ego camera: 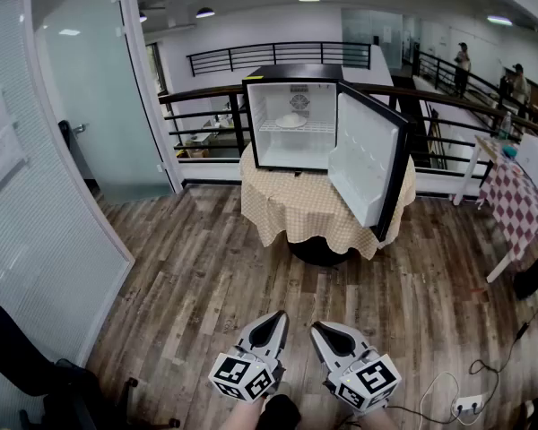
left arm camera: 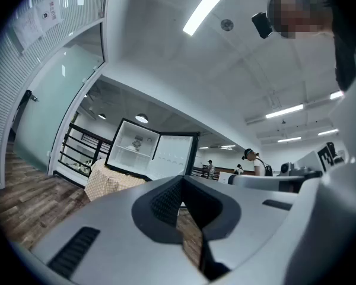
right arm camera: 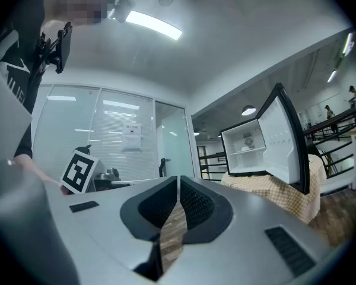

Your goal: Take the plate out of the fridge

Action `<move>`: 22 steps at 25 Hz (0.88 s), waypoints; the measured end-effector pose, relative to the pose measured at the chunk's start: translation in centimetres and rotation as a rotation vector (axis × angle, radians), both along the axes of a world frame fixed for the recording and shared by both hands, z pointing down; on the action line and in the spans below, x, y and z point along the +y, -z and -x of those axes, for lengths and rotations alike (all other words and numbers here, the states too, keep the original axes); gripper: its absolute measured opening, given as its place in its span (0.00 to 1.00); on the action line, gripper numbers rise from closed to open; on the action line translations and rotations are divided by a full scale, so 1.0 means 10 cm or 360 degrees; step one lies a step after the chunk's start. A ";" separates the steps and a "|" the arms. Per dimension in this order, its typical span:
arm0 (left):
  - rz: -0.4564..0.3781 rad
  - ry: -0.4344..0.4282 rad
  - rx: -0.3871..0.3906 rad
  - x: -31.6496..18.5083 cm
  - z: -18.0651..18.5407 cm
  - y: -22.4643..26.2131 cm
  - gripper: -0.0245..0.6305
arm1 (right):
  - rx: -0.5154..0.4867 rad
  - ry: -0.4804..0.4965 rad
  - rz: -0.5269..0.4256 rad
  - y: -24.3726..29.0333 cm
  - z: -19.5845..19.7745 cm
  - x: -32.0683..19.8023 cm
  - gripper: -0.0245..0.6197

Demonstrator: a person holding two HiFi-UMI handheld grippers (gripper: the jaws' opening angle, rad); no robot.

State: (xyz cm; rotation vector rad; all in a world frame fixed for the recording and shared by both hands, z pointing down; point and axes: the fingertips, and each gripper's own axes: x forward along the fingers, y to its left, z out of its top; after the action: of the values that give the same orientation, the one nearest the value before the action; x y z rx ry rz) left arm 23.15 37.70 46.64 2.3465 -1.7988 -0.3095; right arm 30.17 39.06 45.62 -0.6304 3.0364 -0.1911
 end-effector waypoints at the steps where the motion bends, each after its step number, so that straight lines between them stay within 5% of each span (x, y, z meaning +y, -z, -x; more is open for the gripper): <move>1: -0.0004 -0.0004 -0.0004 -0.11 0.08 0.01 0.05 | -0.0004 -0.0009 -0.0002 0.01 0.08 -0.12 0.10; 22: 0.0019 -0.0141 -0.0084 -1.75 1.53 -0.12 0.05 | 0.0032 -0.0160 0.0031 -0.18 1.70 -1.78 0.10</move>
State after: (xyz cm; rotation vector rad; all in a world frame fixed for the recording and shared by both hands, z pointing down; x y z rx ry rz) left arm 7.81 20.20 47.81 2.4392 -1.7080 -0.2257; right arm 13.22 21.22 47.38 -0.7884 3.0159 -0.2127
